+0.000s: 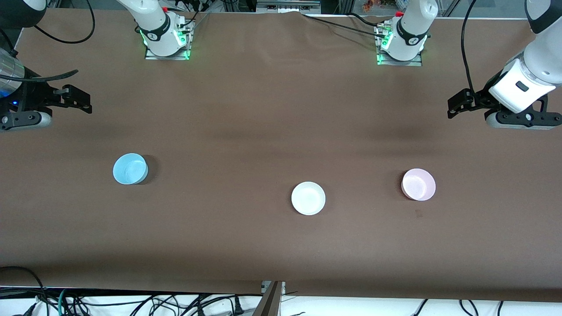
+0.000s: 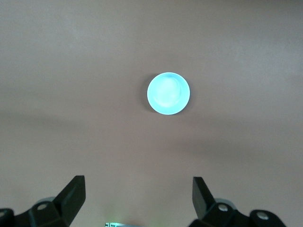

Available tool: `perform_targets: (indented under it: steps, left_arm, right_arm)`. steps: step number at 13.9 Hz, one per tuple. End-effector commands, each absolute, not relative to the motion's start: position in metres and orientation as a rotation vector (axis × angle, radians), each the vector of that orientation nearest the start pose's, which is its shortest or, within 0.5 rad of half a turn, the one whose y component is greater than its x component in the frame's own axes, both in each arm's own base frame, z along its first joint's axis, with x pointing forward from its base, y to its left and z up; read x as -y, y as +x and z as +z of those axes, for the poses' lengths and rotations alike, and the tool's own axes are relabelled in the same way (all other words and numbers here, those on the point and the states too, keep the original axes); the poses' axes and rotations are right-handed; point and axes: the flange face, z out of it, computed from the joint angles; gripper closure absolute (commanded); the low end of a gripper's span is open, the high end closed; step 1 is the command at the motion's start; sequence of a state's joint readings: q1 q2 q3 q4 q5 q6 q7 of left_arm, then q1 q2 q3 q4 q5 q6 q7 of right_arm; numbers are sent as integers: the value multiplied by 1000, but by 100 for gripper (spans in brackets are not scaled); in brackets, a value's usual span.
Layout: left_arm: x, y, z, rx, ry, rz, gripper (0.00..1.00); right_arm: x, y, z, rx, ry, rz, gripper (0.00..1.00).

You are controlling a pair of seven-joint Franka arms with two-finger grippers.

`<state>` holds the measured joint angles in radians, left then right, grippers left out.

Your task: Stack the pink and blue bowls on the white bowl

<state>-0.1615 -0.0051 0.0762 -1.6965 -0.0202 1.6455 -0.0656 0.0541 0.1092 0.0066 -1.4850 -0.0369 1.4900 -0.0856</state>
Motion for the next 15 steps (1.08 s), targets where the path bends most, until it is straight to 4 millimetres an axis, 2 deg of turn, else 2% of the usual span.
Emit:
perform_targets:
  steps: [1,10,13,15]
  left_arm:
    - [47,553,576,-35,-3164,51,0]
    - [49,554,572,-13,-3173,65,0]
    - [47,563,545,-12,-3153,132,0]
    - [42,574,513,8,-3138,219,0]
  right_arm:
    - [-28,578,600,232,-3176,150,0]
    - [-28,578,600,229,-3177,150,0]
    - [-28,578,600,227,-3177,150,0]
    - [-28,578,600,234,-3176,153,0]
